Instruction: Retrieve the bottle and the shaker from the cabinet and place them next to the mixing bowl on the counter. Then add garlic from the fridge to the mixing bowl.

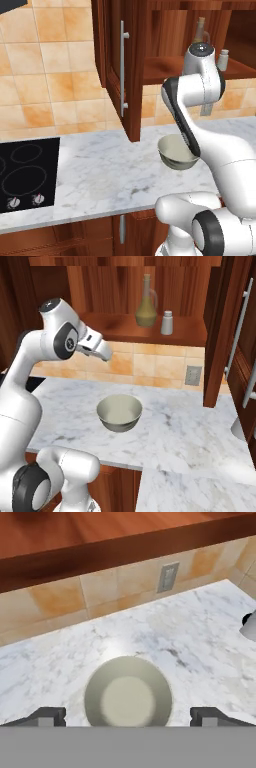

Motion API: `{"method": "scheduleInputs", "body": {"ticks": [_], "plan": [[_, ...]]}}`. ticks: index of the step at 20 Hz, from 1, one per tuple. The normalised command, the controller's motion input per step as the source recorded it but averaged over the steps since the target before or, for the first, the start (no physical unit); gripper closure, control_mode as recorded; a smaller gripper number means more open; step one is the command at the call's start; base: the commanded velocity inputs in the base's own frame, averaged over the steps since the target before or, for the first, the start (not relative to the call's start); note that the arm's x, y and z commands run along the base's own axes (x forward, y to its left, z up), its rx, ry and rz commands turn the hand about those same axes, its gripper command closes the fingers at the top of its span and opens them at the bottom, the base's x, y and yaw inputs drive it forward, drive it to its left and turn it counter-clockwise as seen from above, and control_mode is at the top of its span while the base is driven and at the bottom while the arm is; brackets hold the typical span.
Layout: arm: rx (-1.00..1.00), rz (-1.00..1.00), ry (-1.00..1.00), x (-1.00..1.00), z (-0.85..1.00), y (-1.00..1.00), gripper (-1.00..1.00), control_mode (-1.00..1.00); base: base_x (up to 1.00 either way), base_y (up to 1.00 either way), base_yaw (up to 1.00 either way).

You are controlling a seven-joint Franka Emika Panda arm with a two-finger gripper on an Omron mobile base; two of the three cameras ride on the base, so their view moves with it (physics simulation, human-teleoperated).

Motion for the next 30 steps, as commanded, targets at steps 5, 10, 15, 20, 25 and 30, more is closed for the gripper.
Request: {"method": "scheduleInputs", "body": {"ticks": [5, 10, 15, 20, 25, 30], "plan": [[-0.05, -0.08, -0.19, 0.00, 0.48, -0.14, -1.00, -1.00, 0.00, 0.00, 0.00], [0.00, 0.00, -0.10, 0.00, 0.62, -0.01, -1.00, -1.00, 0.00, 0.00, 0.00], [-0.04, 0.00, -0.17, 0.03, 0.25, -0.18, -1.00, -1.00, 0.00, 0.00, 0.00], [-0.06, 0.00, -0.11, 0.39, 0.17, -0.24, -1.00, -1.00, 0.00, 0.00, 0.00], [-0.09, -0.01, -0.02, 0.38, 0.55, -0.11, -1.00, -1.00, 0.00, 0.00, 0.00], [-0.05, -0.01, 0.01, 0.38, 0.35, -0.24, -1.00, -1.00, 0.00, 0.00, 0.00]]}}
